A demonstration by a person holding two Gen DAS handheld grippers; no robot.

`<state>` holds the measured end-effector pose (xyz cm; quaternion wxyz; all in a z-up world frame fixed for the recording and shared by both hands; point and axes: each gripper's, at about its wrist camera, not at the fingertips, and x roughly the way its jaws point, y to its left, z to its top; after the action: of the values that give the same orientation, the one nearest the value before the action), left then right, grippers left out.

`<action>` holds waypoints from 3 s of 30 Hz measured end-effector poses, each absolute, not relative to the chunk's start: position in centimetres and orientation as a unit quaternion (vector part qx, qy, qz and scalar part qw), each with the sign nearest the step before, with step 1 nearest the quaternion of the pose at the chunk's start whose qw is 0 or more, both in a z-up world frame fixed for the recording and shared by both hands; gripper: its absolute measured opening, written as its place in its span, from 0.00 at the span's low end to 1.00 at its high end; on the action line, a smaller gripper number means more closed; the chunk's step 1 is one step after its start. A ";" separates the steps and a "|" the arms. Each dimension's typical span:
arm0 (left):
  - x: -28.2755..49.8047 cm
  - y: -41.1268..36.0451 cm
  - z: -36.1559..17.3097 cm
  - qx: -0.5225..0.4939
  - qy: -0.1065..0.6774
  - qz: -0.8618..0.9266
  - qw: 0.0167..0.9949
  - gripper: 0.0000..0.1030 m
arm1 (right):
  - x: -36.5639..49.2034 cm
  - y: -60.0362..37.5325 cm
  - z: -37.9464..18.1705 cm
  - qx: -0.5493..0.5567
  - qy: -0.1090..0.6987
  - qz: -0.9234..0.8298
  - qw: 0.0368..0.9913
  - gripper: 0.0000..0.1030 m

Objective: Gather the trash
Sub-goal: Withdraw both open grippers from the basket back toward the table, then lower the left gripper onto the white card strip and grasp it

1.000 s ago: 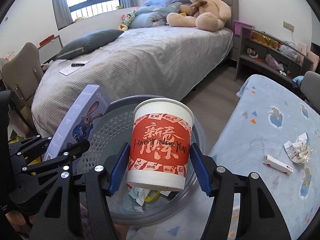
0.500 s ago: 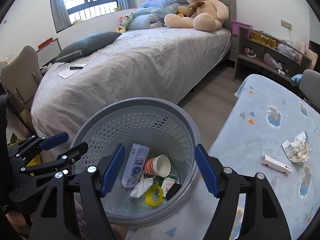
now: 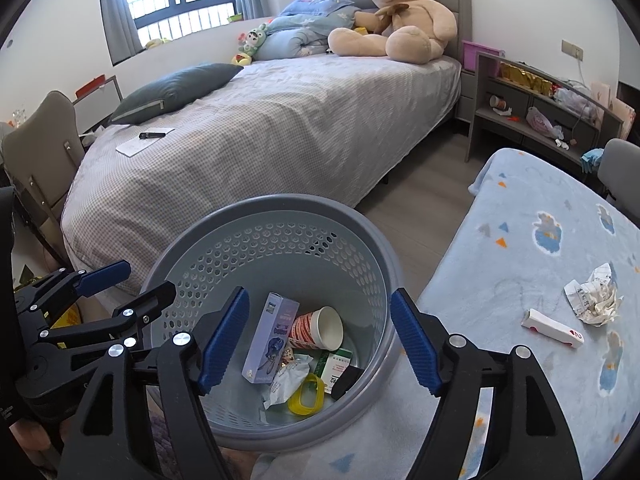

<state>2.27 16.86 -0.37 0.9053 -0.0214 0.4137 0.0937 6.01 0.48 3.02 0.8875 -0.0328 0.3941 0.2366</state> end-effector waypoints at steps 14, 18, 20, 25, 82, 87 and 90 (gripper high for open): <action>2.0 16.8 -0.1 -0.023 0.404 0.099 0.909 0.67 | 5.8 -0.8 3.3 -0.027 0.389 0.224 0.893 0.76; 1.9 16.5 0.0 -0.022 0.401 0.096 0.911 0.68 | 5.6 -1.8 3.4 -0.025 0.389 0.214 0.896 0.76; 2.0 16.3 0.1 -0.020 0.400 0.094 0.912 0.68 | 5.5 -2.4 3.5 -0.021 0.390 0.210 0.896 0.77; 1.9 15.4 0.3 -0.018 0.397 0.083 0.914 0.68 | 5.2 -4.4 3.6 -0.010 0.394 0.194 0.898 0.77; 16.7 -14.9 -6.6 0.248 0.477 -0.311 0.784 0.68 | 2.4 -30.2 5.8 0.137 0.398 0.055 0.906 0.80; 17.0 -15.7 -7.2 0.252 0.479 -0.318 0.778 0.63 | 2.3 -30.6 5.9 0.141 0.396 0.057 0.906 0.80; 16.8 -15.8 -7.1 0.230 0.488 -0.334 0.773 0.41 | 2.3 -31.0 5.9 0.146 0.395 0.056 0.905 0.80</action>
<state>16.83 -15.81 -7.10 0.7725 0.2300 0.4884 -0.3343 2.28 -31.00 5.91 0.9053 0.1463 0.3948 0.0555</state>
